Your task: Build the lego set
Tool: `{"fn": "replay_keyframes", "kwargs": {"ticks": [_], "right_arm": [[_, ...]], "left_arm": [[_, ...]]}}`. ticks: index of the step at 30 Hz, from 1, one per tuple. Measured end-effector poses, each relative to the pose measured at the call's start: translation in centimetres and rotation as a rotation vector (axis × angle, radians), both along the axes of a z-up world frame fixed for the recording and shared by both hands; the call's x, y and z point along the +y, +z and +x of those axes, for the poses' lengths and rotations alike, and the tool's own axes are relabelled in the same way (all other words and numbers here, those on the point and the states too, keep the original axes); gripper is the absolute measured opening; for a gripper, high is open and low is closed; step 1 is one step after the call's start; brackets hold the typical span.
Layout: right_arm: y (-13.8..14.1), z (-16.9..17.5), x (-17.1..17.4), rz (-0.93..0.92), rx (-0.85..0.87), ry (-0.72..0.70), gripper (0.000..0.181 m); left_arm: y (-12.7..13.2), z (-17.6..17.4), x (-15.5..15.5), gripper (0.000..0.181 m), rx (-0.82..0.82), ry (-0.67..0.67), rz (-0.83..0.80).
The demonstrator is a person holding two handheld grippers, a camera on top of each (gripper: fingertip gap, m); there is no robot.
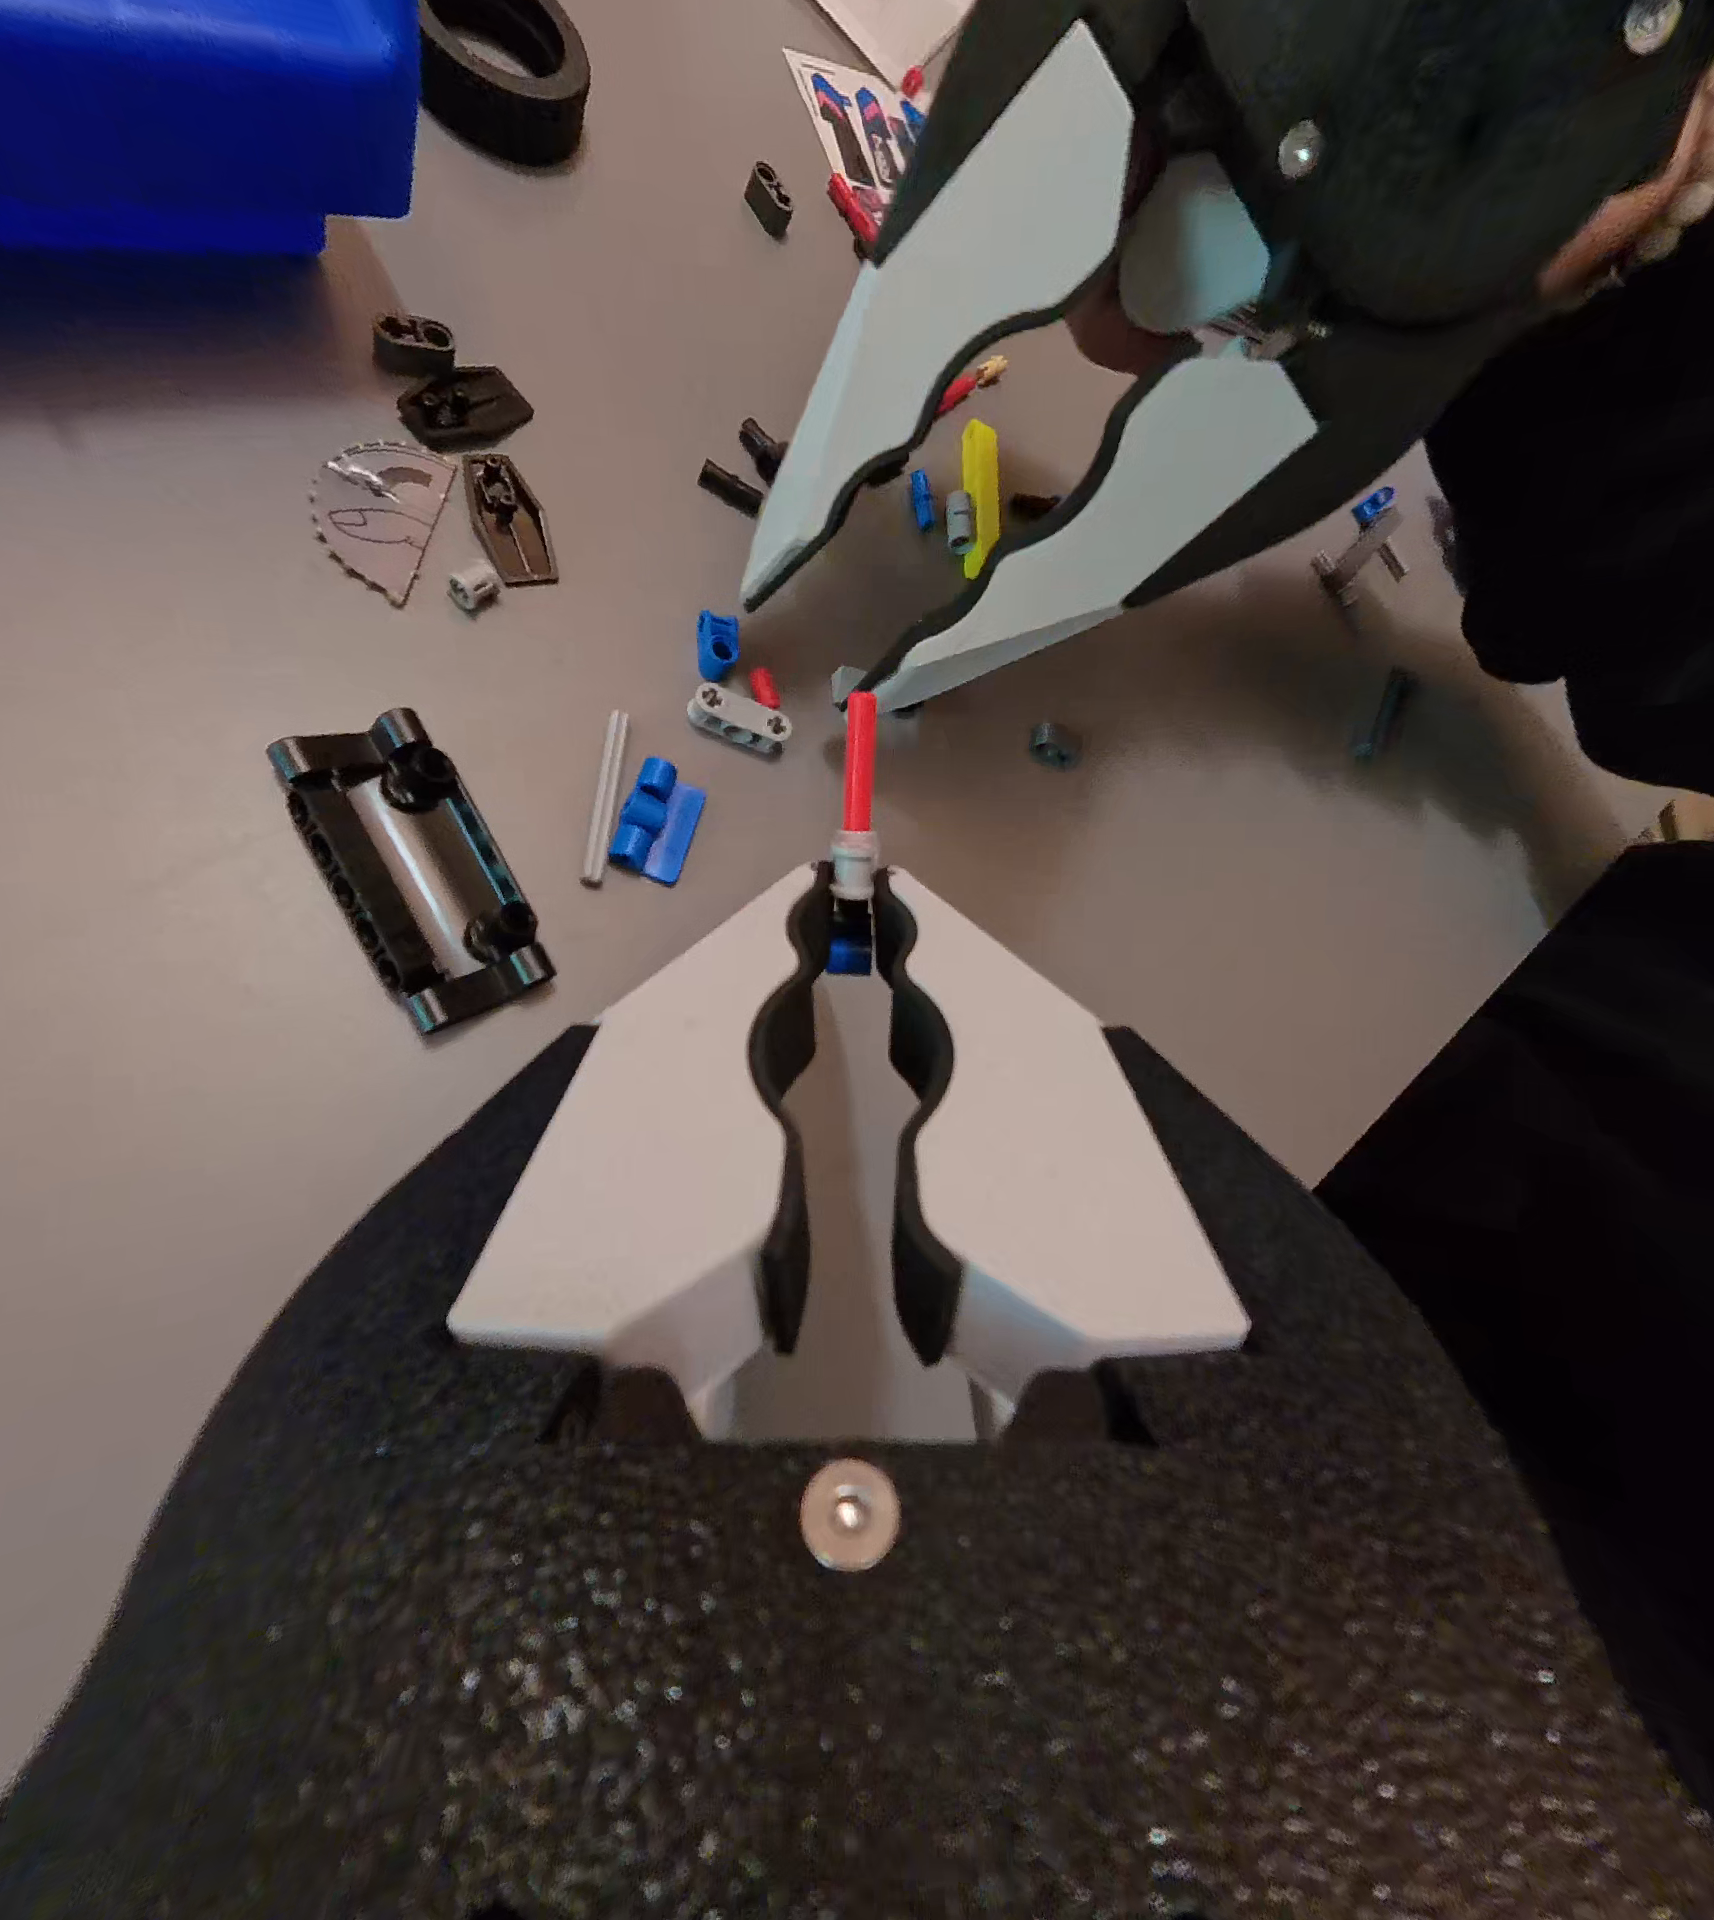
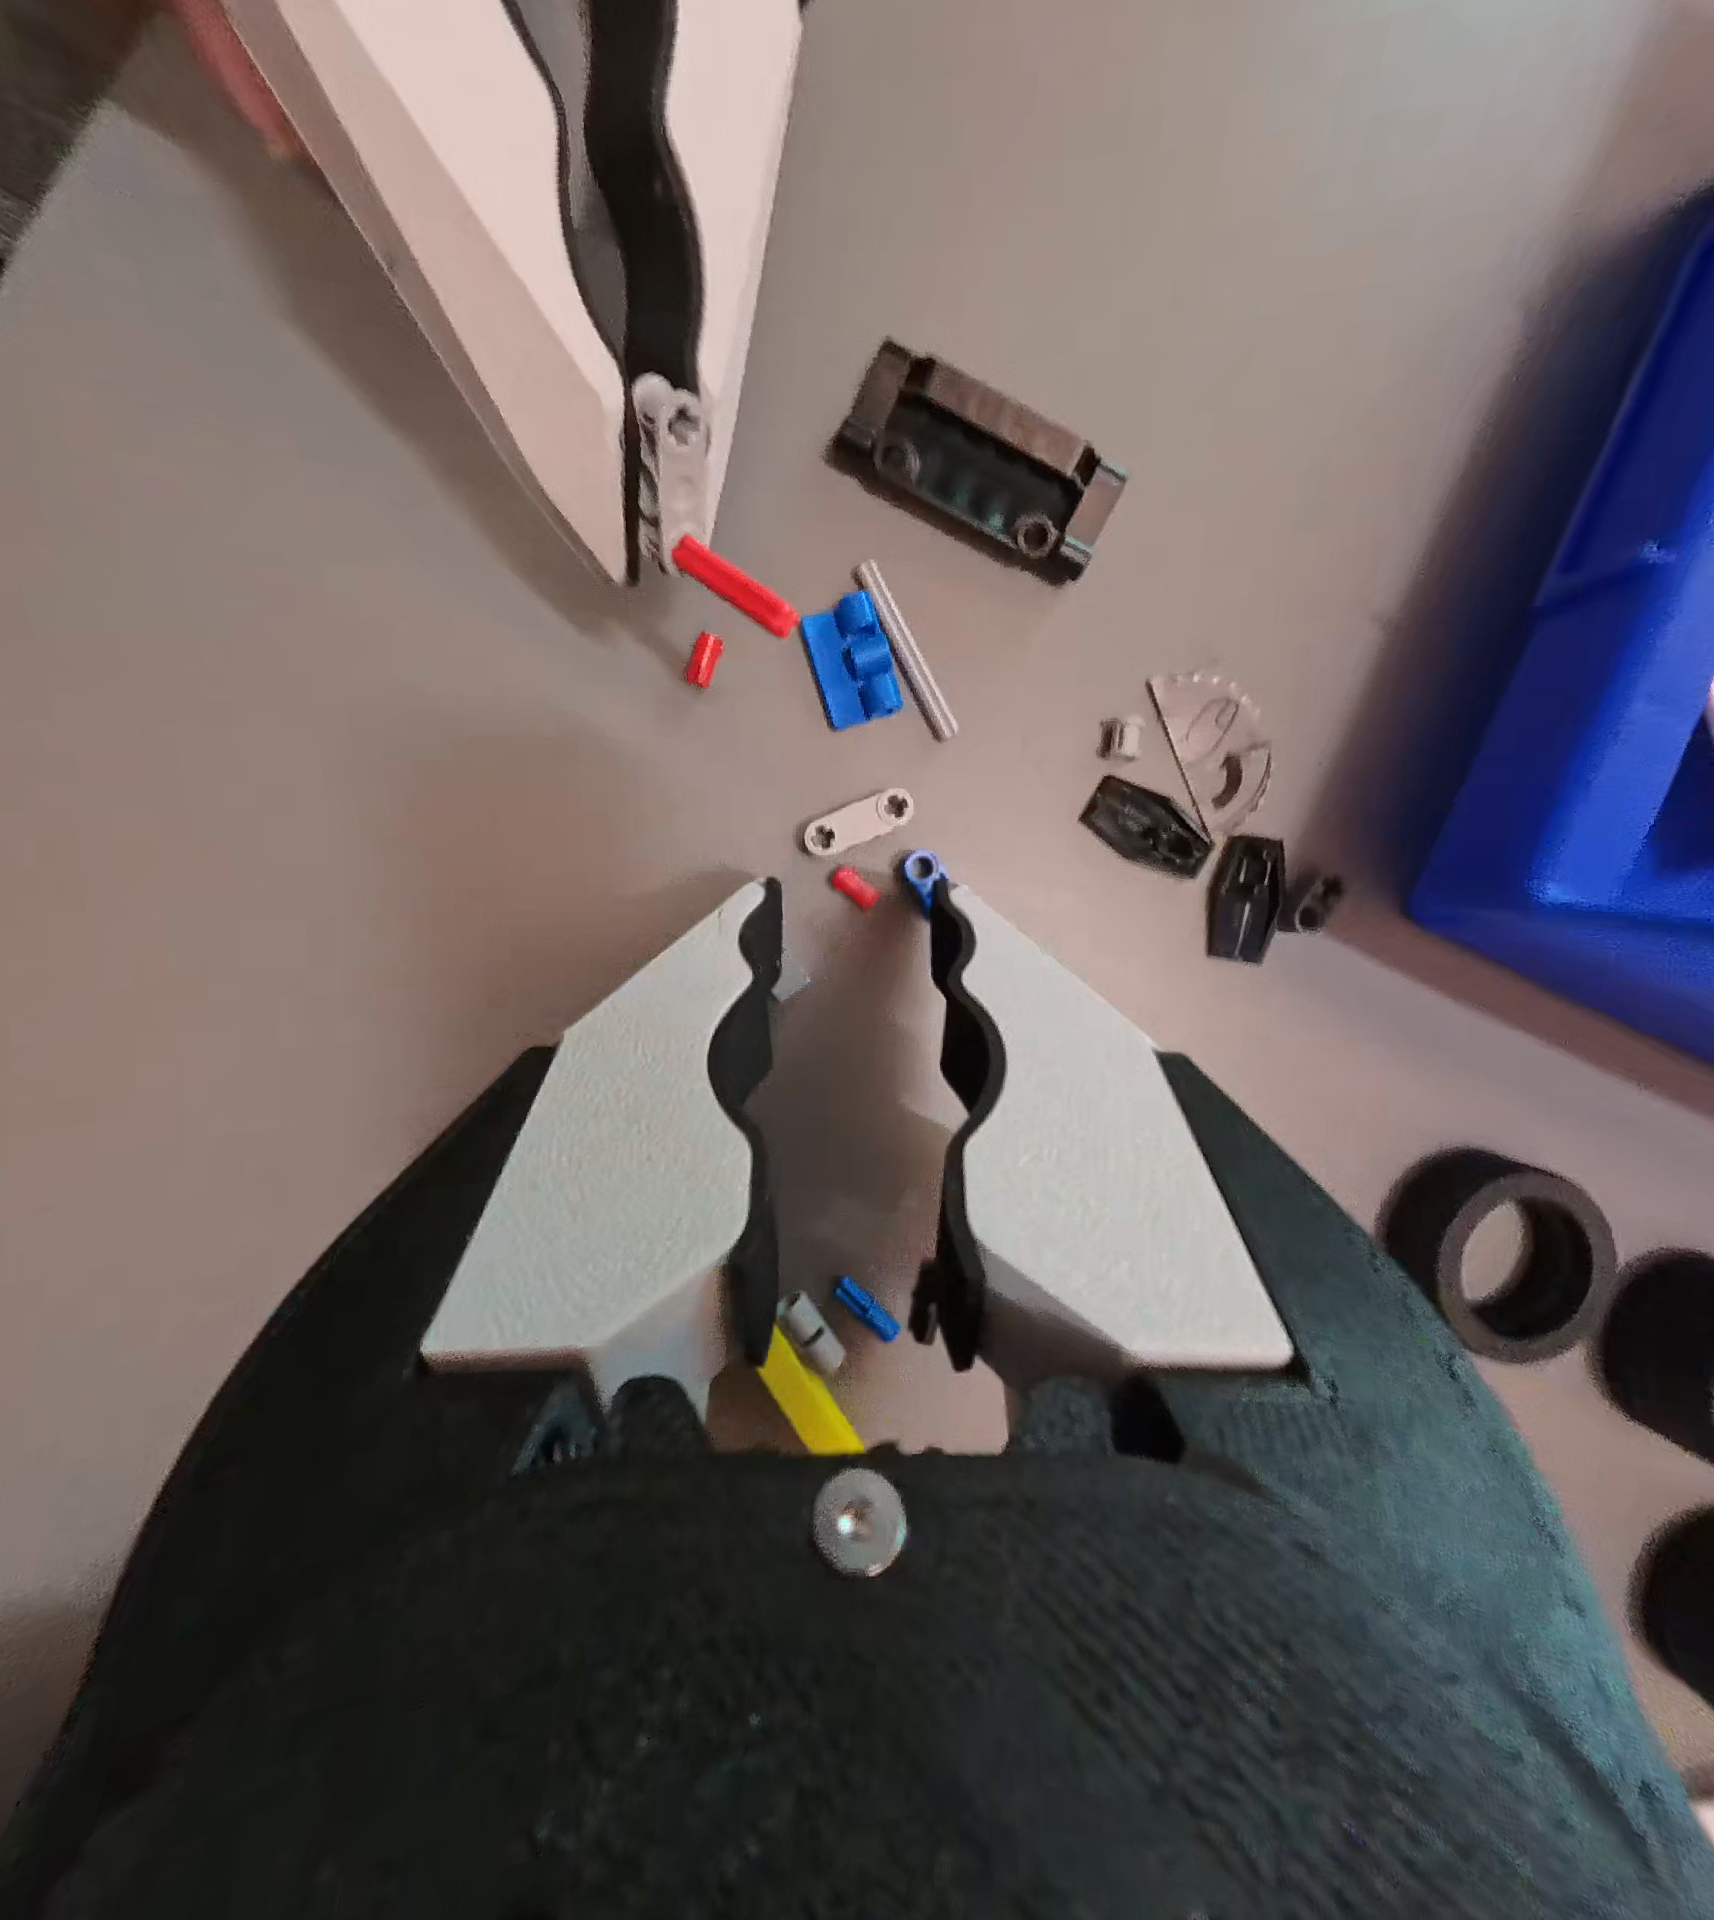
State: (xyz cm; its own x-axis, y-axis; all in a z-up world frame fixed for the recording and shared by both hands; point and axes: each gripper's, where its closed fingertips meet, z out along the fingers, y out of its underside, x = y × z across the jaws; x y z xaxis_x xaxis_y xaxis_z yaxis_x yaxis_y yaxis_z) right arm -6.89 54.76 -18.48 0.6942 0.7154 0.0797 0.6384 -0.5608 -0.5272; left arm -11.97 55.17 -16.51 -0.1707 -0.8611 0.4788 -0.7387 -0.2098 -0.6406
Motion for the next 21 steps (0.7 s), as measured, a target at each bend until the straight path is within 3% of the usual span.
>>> {"fn": "replay_keyframes", "kwargs": {"ticks": [9,13,21], "right_arm": [[-1.2,-0.8,1.0,0.012,-0.003,-0.173,0.02],[-1.4,-1.4,1.3,0.018,0.018,-0.161,0.008],[-0.6,-1.2,-0.8,0.063,0.031,-0.108,0.006]], "left_arm": [[-0.2,-0.1,0.7,0.004,0.007,0.03,0.017],[-0.4,-0.1,0.8,0.004,0.015,0.035,0.02],[0.3,0.5,-0.6,0.004,-0.026,-0.028,-0.006]]}}
